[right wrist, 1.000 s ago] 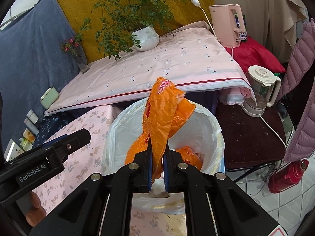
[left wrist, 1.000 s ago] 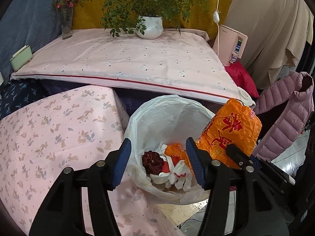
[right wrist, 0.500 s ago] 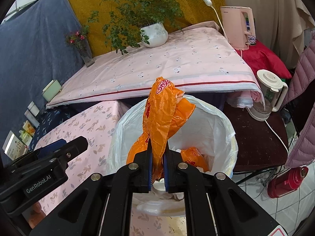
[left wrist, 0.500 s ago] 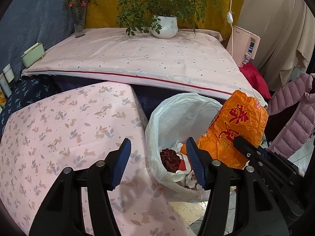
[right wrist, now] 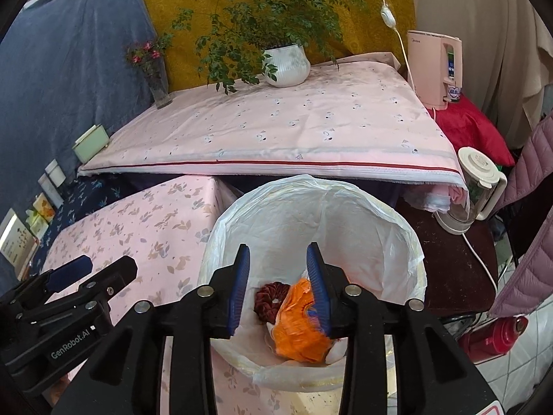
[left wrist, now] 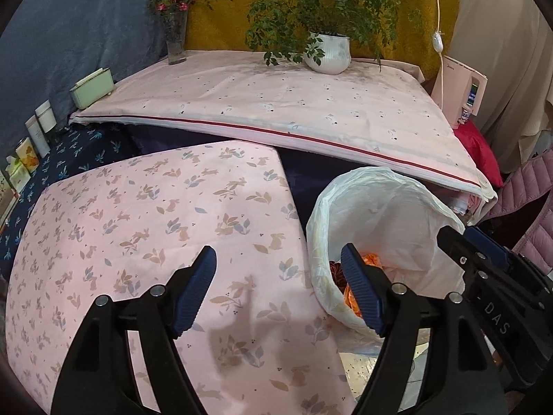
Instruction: Collect trash
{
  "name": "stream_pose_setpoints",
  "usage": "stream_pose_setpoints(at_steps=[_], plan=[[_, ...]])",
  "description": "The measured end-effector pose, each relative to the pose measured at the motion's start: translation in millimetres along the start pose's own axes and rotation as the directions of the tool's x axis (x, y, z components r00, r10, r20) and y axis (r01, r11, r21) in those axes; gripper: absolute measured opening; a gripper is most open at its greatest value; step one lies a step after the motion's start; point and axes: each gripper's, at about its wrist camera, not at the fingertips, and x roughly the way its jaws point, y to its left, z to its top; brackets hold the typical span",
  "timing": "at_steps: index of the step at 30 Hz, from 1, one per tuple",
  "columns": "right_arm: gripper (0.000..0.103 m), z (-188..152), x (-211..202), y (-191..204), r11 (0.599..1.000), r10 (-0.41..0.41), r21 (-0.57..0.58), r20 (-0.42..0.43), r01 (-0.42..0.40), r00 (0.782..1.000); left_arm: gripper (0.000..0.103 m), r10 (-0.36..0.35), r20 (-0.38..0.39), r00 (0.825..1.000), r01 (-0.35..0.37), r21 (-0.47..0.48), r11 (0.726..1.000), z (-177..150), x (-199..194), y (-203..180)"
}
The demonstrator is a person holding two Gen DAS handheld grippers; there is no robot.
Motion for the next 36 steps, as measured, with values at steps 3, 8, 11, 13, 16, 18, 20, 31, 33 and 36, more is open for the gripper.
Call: stream_pose_setpoints(at_steps=[3,8,11,13,16,18,20,31,33,36], plan=[[0.048,-2.5,-6.4,4.7,0.999,-0.013,-0.033,0.000,0.013,1.000,0.076,0.029,0.013,0.999,-0.029,-0.001,1.000,-6.0,-5.8,5.1],[0.058,-9.9,-18.4,11.8,0.996,-0.042,-0.082,-0.002,0.041,0.999,0.080,0.065,0.016,0.998,-0.065,-0.024,0.998,-18.6,-14.9,15.8],[0.065,-15.8,-24.7,14.5,0.994,-0.050,-0.093,-0.012,0.048,0.999,0.084,0.084,0.015,0.996,-0.084,-0.032,0.996,-24.7,-19.1,20.4],[0.069,-20.3,-28.5,16.2,0.993,-0.054,-0.107,-0.021,0.052,0.998,0.087,0.092,0.020,0.996,-0.091,-0.036,0.995,-29.7,-23.2,23.2],[0.077,-27.1,-34.1,18.9,0.990,-0.076,-0.123,-0.020,0.073,0.997,0.089,0.090,0.015,0.996,-0.089,-0.049,0.995,-36.9,-27.9,27.4],[0.081,-31.2,-37.7,19.8,0.988,-0.089,-0.129,-0.018,0.086,0.996,0.089,0.095,0.013,0.995,-0.094,-0.052,0.994,-41.7,-30.7,29.4],[0.084,-34.7,-40.8,20.2,0.988,-0.088,-0.129,-0.016,0.085,0.996,0.089,0.103,0.017,0.995,-0.102,-0.054,0.993,-46.4,-34.1,31.3],[0.096,-52.9,-49.7,22.9,0.973,-0.133,-0.191,-0.009,0.129,0.991,0.090,0.113,-0.002,0.994,-0.113,-0.069,0.991,-65.4,-42.2,32.0],[0.096,-56.4,-51.4,22.2,0.970,-0.148,-0.196,-0.005,0.144,0.989,0.090,0.111,-0.004,0.994,-0.111,-0.069,0.991,-67.3,-42.8,31.1],[0.096,-60.0,-53.9,18.9,0.971,-0.152,-0.186,-0.006,0.148,0.988,0.090,0.115,-0.003,0.993,-0.115,-0.066,0.991,-69.2,-43.6,29.5]])
